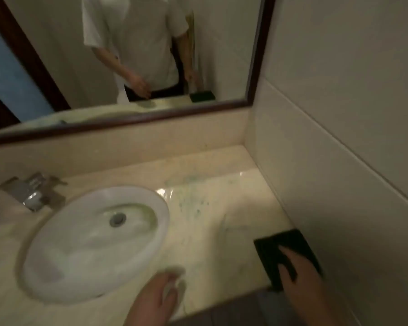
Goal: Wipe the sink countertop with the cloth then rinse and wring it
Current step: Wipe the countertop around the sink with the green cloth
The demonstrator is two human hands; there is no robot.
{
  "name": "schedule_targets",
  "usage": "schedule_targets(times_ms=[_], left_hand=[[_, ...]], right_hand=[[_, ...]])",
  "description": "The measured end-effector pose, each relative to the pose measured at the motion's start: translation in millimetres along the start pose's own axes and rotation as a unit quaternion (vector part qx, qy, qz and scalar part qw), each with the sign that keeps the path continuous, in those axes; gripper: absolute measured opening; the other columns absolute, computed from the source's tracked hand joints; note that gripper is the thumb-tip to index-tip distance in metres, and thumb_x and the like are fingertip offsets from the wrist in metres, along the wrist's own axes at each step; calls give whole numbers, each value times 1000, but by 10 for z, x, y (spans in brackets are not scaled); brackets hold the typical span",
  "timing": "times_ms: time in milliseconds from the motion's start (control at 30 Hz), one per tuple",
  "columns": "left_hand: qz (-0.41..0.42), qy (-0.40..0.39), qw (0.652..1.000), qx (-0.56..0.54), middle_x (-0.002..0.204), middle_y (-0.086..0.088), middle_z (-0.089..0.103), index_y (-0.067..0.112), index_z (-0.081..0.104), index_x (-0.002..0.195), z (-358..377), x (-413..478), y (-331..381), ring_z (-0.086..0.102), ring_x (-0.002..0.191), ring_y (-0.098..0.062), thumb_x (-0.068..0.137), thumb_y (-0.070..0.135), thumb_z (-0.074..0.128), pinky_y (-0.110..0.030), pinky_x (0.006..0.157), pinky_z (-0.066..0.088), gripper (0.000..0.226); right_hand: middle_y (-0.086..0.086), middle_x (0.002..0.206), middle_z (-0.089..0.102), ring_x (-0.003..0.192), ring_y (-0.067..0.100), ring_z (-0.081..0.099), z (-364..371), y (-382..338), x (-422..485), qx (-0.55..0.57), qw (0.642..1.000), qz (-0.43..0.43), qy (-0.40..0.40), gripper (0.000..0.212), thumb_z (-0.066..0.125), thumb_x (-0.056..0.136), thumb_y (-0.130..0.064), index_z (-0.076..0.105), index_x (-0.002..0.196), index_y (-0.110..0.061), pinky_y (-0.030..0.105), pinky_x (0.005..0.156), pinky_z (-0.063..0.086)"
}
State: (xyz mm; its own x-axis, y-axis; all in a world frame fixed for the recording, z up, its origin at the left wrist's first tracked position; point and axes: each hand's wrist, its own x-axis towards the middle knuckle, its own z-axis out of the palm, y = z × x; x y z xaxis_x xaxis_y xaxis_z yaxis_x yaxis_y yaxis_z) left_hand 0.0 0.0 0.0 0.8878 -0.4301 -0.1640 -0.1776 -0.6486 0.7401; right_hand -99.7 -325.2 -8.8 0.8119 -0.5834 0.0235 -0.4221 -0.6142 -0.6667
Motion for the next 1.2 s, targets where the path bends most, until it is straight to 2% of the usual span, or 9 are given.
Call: schedule_targets(times_ms=[33,100,167,233,300,400,567,967,1200], left_hand=[[22,9,1000,7,124,9,62,43,56,113,47,196,62,58,117,-10,75,52,42,-6,96,32,42],[47,14,996,81,131,-4,59,23,57,125,169,545,244,54,122,-21,77,52,36,-14,100,30,60],[51,16,985,162,136,-16,55,5,53,132,297,925,299,49,128,-30,80,51,32,-31,105,37,72],[22,-11,974,224,138,-21,48,1,46,133,436,1231,243,43,130,-37,82,51,32,-45,102,42,73],[-9,0,963,268,140,-21,42,1,40,134,468,1561,169,38,130,-38,84,46,36,-48,98,42,67],[-42,18,956,291,152,-22,27,0,27,143,511,1842,103,20,142,-41,91,41,38,-54,110,27,67],[-67,47,950,300,162,-16,5,3,6,152,705,1897,-27,-1,149,-31,93,42,23,-48,121,6,72],[-58,50,947,311,161,-13,-10,6,-4,151,744,1987,-46,-16,148,-26,93,43,17,-46,122,4,72],[-57,53,946,314,161,-13,-9,5,-1,152,757,1969,-82,-14,148,-27,93,41,20,-46,122,4,72]], right_hand=[[13,142,53,131,30,49,29,74,91,-34,999,-7,-42,44,57,95,-32,46,136,-43,19,107,28],[7,158,30,146,24,26,137,181,207,-132,985,-7,-113,55,51,98,-27,33,150,-19,26,114,17],[9,162,14,150,25,12,265,256,286,-197,968,-19,-155,60,39,102,-34,18,154,-14,33,119,9],[12,162,14,150,29,13,392,389,299,-246,955,-30,-166,62,24,100,-42,15,153,-10,40,120,9],[13,160,15,149,31,16,451,477,379,-267,952,-42,-145,67,13,95,-46,16,152,-9,43,119,10],[12,161,11,149,31,14,511,439,558,-288,949,-32,-124,68,8,95,-46,11,153,-12,45,119,10],[11,163,10,150,27,12,681,256,1111,-277,956,5,-100,66,16,97,-42,10,155,-12,44,119,15],[11,164,10,150,26,12,1462,-573,3394,-266,958,-16,-104,62,21,100,-39,10,155,-12,43,119,16],[7,164,10,150,28,9,1890,-1009,3572,-292,909,-223,-199,61,24,99,-39,14,155,-17,44,121,11]])
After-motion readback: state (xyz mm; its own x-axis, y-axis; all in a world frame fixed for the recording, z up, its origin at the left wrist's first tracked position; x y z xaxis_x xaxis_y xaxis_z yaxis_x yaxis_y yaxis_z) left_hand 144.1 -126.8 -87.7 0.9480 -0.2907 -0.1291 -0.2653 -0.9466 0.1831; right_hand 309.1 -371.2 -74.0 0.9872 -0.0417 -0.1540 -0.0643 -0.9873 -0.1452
